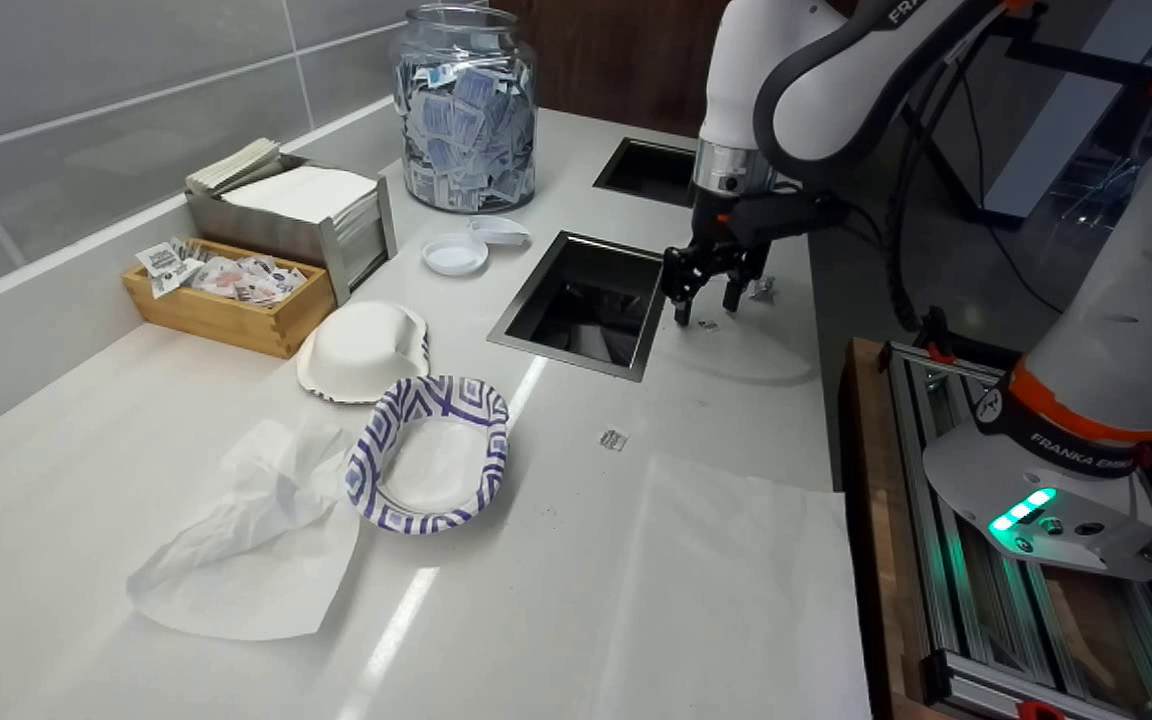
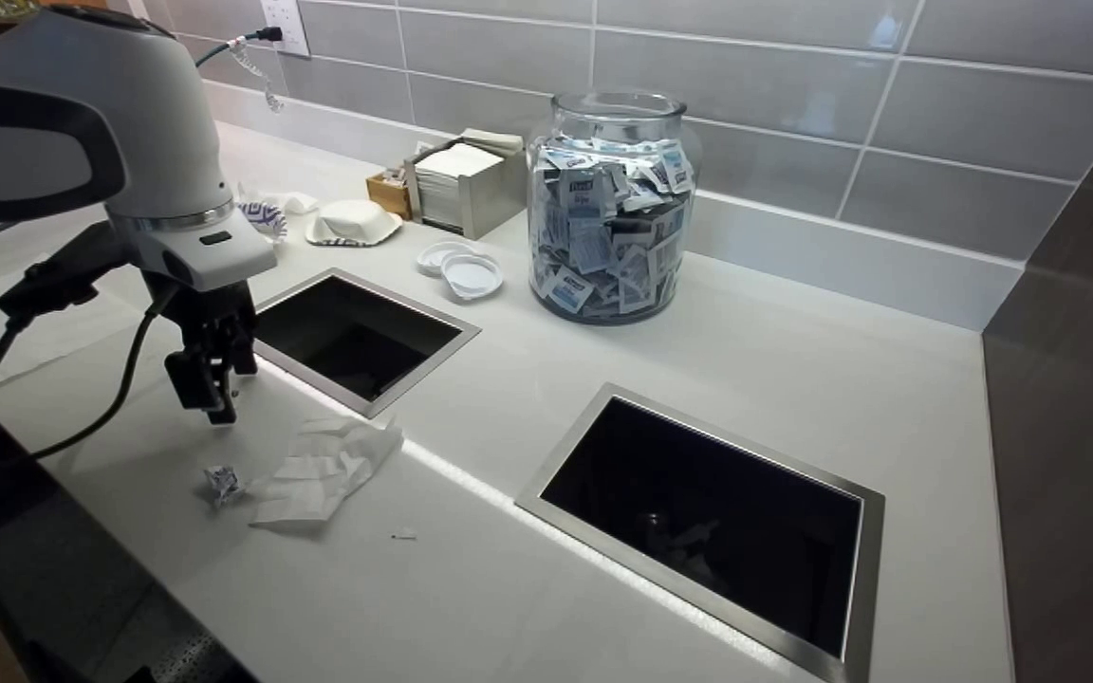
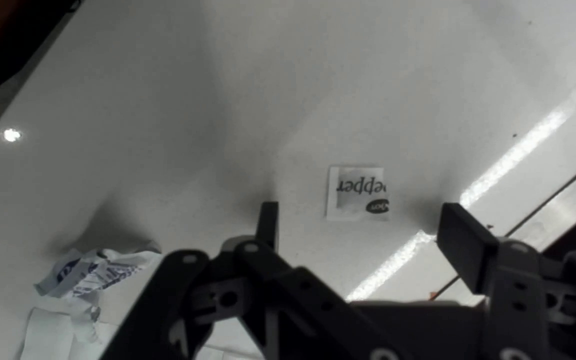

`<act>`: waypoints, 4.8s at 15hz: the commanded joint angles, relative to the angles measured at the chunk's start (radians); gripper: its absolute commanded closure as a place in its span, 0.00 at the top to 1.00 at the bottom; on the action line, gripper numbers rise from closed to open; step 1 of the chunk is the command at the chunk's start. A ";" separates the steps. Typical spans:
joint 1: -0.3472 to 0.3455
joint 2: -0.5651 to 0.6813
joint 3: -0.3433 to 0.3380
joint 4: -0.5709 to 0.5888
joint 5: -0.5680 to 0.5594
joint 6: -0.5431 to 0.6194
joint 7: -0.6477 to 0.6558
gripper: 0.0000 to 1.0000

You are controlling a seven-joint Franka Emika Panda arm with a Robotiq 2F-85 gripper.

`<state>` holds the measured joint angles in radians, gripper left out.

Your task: Put one piece of paper in the left bin

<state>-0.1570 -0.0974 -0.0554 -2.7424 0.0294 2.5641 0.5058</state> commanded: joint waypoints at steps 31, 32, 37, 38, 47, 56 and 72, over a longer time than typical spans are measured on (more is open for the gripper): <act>0.012 -0.006 -0.040 -0.004 0.158 -0.058 -0.118 0.19; 0.012 -0.007 -0.040 -0.004 0.156 -0.059 -0.115 0.20; 0.015 -0.020 -0.035 -0.001 0.144 -0.069 -0.108 0.61; 0.016 -0.022 -0.034 -0.001 0.143 -0.071 -0.107 0.70; 0.026 -0.016 -0.029 0.006 0.129 -0.068 -0.145 1.00; 0.031 0.011 -0.034 0.036 0.136 -0.080 -0.244 0.77; 0.043 0.063 -0.039 0.089 0.140 -0.147 -0.323 0.44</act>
<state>-0.1205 -0.0591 -0.0894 -2.6736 0.1656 2.4445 0.2029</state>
